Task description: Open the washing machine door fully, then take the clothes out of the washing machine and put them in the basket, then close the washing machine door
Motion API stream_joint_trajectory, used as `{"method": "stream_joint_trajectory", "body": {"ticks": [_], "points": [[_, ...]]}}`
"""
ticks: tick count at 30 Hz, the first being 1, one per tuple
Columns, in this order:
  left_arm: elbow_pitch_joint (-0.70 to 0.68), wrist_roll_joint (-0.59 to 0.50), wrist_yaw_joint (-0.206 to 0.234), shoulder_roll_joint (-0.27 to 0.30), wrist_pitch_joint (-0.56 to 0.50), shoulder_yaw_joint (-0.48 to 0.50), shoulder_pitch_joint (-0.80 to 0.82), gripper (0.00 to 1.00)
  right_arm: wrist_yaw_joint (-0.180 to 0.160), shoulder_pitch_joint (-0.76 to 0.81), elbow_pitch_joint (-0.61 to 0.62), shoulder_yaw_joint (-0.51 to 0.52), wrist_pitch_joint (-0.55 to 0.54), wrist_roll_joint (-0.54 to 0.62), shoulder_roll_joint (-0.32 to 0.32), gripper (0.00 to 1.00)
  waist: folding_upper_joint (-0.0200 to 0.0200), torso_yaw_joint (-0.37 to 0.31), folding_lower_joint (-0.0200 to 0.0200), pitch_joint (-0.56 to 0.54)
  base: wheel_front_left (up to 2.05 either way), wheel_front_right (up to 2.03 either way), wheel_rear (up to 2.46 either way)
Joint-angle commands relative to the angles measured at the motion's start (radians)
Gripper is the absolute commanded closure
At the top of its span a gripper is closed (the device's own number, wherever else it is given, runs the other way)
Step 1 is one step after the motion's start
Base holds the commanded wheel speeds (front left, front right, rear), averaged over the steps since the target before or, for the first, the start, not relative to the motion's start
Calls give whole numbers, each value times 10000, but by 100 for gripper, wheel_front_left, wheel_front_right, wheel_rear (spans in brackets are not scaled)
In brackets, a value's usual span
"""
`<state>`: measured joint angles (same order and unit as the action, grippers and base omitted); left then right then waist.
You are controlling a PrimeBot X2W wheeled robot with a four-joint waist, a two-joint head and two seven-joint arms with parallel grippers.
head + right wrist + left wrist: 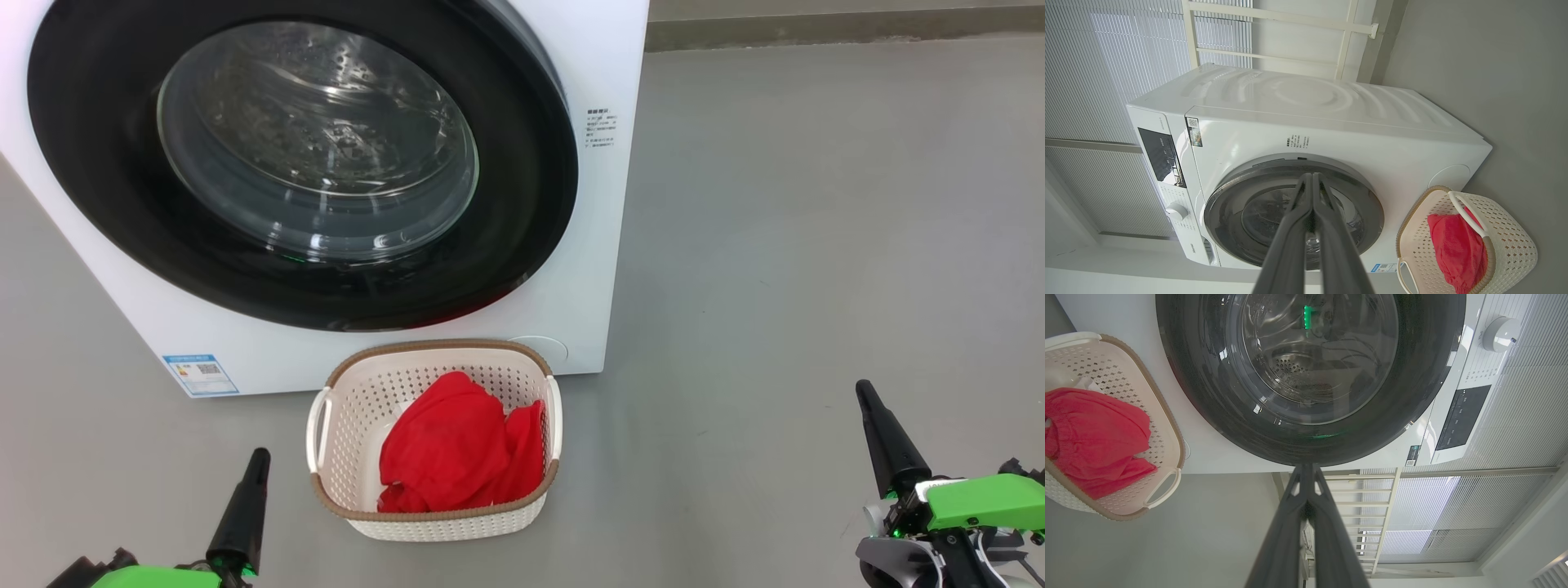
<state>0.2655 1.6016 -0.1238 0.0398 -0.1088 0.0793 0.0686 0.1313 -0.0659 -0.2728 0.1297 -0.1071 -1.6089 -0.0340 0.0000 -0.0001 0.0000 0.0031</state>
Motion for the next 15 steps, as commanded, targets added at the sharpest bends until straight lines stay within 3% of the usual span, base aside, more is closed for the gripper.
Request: {"method": "stream_joint_trajectory", "body": {"ticks": [1,15], "points": [[-203,70,-69,104,-44,345,395,100,-6,-420,280,-160,-61,2,-162,100,0,1,0,0,0,0,0],[-203,71,-69,104,-44,345,394,100,-6,-420,280,-160,-60,2,-162,100,0,1,0,0,0,0,0]]}}
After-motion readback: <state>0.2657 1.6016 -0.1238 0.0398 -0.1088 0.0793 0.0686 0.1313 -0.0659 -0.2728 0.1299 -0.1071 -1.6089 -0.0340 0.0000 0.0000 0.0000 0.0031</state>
